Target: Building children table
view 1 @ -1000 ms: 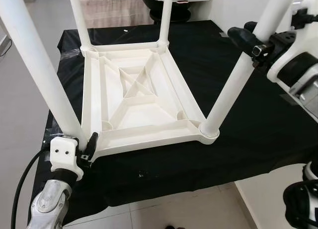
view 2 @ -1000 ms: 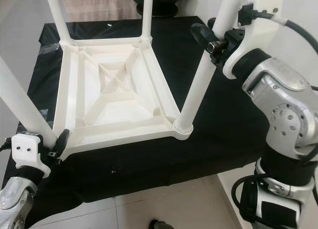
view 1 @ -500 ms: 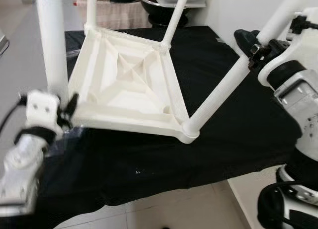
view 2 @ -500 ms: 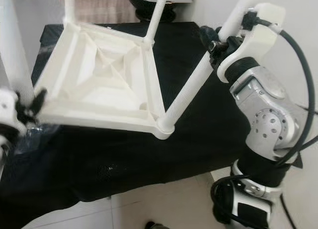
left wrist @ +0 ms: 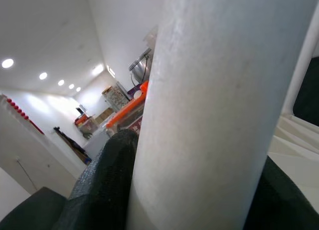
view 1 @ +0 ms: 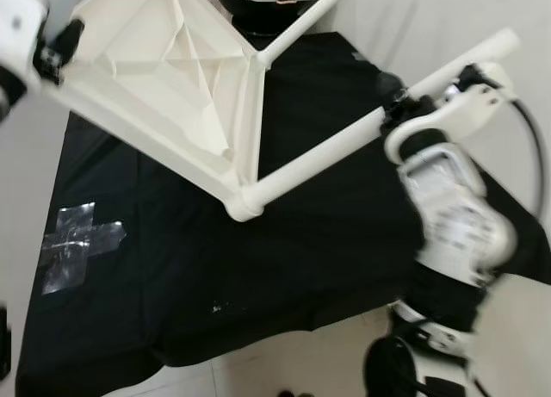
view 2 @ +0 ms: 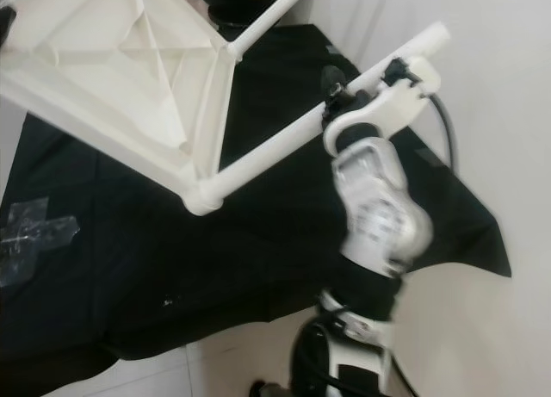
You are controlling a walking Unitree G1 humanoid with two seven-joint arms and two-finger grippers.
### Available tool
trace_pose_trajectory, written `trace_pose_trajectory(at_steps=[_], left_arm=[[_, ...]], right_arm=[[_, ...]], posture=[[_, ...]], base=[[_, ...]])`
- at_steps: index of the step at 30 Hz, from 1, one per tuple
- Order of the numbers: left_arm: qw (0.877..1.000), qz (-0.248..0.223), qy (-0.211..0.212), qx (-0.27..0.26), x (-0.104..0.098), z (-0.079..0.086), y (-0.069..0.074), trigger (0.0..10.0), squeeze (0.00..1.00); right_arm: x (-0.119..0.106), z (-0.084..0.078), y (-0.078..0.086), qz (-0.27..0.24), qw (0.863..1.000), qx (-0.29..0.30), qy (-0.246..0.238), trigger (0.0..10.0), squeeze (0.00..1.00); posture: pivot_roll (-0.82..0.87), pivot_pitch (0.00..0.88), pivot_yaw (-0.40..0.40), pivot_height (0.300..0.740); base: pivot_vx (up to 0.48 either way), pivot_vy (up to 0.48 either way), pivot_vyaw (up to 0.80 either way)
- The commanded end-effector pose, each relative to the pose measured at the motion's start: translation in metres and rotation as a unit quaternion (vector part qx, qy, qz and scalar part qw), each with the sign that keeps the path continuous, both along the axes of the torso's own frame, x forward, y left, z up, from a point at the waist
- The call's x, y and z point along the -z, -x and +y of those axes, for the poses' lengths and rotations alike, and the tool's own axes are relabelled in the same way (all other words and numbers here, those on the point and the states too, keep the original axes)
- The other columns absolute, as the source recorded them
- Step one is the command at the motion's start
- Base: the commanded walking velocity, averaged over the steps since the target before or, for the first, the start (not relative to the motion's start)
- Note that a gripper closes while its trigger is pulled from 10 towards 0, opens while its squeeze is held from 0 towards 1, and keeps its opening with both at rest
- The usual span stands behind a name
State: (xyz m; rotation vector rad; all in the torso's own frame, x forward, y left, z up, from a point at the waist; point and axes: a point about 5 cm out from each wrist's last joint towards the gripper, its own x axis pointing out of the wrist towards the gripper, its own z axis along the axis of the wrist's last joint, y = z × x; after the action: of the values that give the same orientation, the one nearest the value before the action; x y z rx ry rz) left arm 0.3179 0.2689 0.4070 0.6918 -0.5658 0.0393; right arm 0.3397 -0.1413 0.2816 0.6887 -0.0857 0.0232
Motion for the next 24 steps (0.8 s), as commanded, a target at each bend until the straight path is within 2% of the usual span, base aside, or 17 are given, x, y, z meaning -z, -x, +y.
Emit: trace_pose_trajectory(at_steps=[1, 2, 4, 8, 9, 10, 11, 17, 18, 19, 20, 22, 24], left_arm=[[0.979, -0.174, 0.019, 0.103, -0.070, -0.029, 0.039, 10.0, 0.00], [0.977, -0.178, 0.012, 0.114, -0.078, -0.034, 0.038, 10.0, 0.00], [0.975, -0.180, 0.009, 0.128, -0.084, -0.039, 0.037, 10.0, 0.00], [0.972, -0.173, 0.005, 0.158, -0.089, -0.051, 0.033, 10.0, 0.00], [0.970, -0.158, 0.005, 0.186, -0.087, -0.060, 0.028, 10.0, 0.00], [0.970, -0.158, 0.005, 0.186, -0.087, -0.060, 0.028, 10.0, 0.00], [0.963, -0.128, 0.003, 0.238, -0.080, -0.077, 0.021, 10.0, 0.00], [0.952, -0.100, 0.000, 0.290, -0.075, -0.091, 0.012, 10.0, 0.00], [0.947, -0.094, 0.004, 0.306, -0.074, -0.096, 0.009, 10.0, 1.00], [0.941, -0.087, 0.007, 0.327, -0.074, -0.103, 0.007, 10.0, 1.00], [0.941, -0.087, 0.007, 0.327, -0.074, -0.103, 0.007, 10.0, 1.00], [0.931, -0.089, 0.030, 0.352, -0.078, -0.116, 0.006, 10.0, 1.00], [0.927, -0.089, 0.021, 0.363, -0.082, -0.122, 0.008, 10.0, 1.00]], right_arm=[[0.094, 0.062, -0.010, 0.238, 0.962, -0.115, 0.068, 10.0, 0.00], [0.097, 0.069, -0.013, 0.251, 0.959, -0.117, 0.056, 10.0, 0.00], [0.101, 0.073, -0.015, 0.264, 0.957, -0.110, 0.048, 10.0, 0.00], [0.114, 0.072, -0.015, 0.296, 0.950, -0.089, 0.038, 10.0, 0.00], [0.123, 0.063, -0.014, 0.311, 0.948, -0.063, 0.030, 10.0, 0.00], [0.123, 0.063, -0.014, 0.311, 0.948, -0.063, 0.030, 10.0, 0.00], [0.133, 0.044, -0.011, 0.326, 0.945, -0.021, 0.020, 10.0, 0.00], [0.139, 0.027, -0.012, 0.331, 0.943, 0.018, 0.011, 10.0, 0.00], [0.138, 0.023, -0.014, 0.329, 0.944, 0.027, 0.008, 10.0, 0.00], [0.138, 0.018, -0.014, 0.328, 0.944, 0.035, 0.006, 10.0, 0.00], [0.138, 0.018, -0.014, 0.328, 0.944, 0.035, 0.006, 10.0, 0.00], [0.138, 0.013, -0.015, 0.328, 0.944, 0.044, 0.000, 10.0, 0.00], [0.139, 0.013, -0.015, 0.330, 0.943, 0.045, -0.002, 10.0, 0.00]], posture=[[0.04, 0.120, -0.002, 0.740], [0.05, 0.118, 0.004, 0.740], [0.06, 0.116, 0.007, 0.740], [0.06, 0.119, 0.013, 0.740], [0.05, 0.123, 0.020, 0.740], [0.05, 0.123, 0.020, 0.740], [0.04, 0.126, 0.026, 0.740], [0.03, 0.128, 0.031, 0.740], [0.03, 0.130, 0.036, 0.740], [0.03, 0.130, 0.037, 0.740], [0.03, 0.130, 0.037, 0.740], [0.03, 0.131, 0.043, 0.740], [0.03, 0.131, 0.043, 0.740]], base=[[0.000, 0.000, 0.00], [0.000, 0.000, 0.00], [0.000, 0.000, 0.00], [0.000, 0.000, 0.00], [0.000, 0.000, 0.00], [0.000, 0.000, 0.00], [0.000, 0.000, 0.00], [0.000, 0.000, 0.00], [0.000, 0.000, 0.00], [0.000, 0.000, 0.00], [0.000, 0.000, 0.00], [0.000, 0.000, 0.00], [0.000, 0.000, 0.00]])
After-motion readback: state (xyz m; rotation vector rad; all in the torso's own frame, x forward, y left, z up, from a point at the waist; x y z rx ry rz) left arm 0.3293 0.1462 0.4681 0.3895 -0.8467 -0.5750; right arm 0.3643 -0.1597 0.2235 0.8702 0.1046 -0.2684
